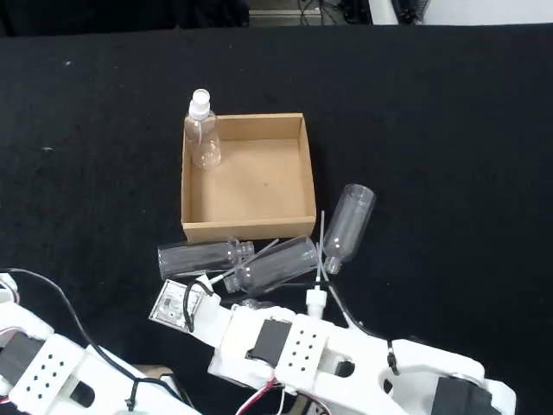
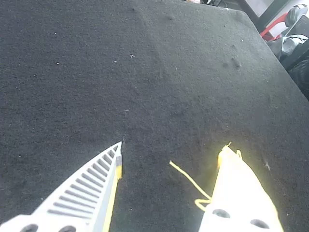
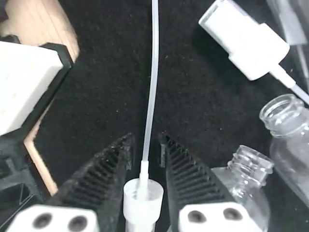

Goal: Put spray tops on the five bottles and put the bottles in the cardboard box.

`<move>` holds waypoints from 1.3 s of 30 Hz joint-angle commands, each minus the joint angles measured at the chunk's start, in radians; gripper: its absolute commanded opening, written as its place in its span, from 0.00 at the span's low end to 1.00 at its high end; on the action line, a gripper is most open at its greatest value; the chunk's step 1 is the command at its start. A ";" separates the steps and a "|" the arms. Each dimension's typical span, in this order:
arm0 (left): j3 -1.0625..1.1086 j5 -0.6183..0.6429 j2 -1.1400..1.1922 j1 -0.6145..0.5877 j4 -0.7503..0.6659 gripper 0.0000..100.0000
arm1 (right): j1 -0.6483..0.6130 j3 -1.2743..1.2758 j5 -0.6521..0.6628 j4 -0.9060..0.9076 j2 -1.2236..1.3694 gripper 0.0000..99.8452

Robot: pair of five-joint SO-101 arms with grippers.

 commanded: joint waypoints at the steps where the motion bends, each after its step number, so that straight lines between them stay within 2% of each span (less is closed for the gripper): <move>1: -0.007 0.003 0.000 -0.010 -0.017 0.22 | 0.015 -0.027 0.009 -0.025 0.051 0.07; 9: -0.005 0.003 0.000 -0.010 -0.020 0.22 | 0.015 -0.054 0.009 -0.025 0.102 0.07; 18: -0.005 0.003 0.000 -0.010 -0.021 0.22 | 0.017 -0.061 0.011 -0.026 0.102 0.01; 26: -0.005 0.003 0.000 -0.010 -0.021 0.22 | 0.021 -0.073 0.011 -0.025 0.094 0.01; 39: -0.005 0.003 0.000 -0.010 -0.021 0.22 | 0.049 -0.008 0.011 0.035 -0.182 0.01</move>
